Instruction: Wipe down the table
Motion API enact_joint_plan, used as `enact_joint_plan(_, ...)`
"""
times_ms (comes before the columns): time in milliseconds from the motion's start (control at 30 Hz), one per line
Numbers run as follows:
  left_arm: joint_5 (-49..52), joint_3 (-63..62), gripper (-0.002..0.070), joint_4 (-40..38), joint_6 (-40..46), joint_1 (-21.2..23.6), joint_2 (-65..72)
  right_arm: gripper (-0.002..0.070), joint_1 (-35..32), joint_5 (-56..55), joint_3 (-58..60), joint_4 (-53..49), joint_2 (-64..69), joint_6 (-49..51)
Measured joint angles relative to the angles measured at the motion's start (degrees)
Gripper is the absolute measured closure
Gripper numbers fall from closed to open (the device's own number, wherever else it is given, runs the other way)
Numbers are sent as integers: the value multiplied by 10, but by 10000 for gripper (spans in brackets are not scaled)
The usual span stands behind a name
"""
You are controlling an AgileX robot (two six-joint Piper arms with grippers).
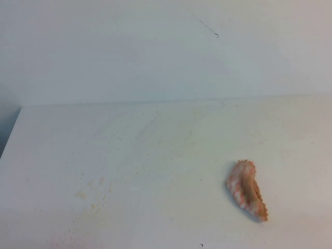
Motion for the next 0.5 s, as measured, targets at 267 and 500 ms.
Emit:
enact_joint_plan(267, 0, 0, 675, 0, 0, 0, 0, 678, -1, 1, 0, 21, 0, -35)
enact_joint_plan(500, 0, 0, 675, 0, 0, 0, 0, 678, -1, 1, 0, 23, 0, -35)
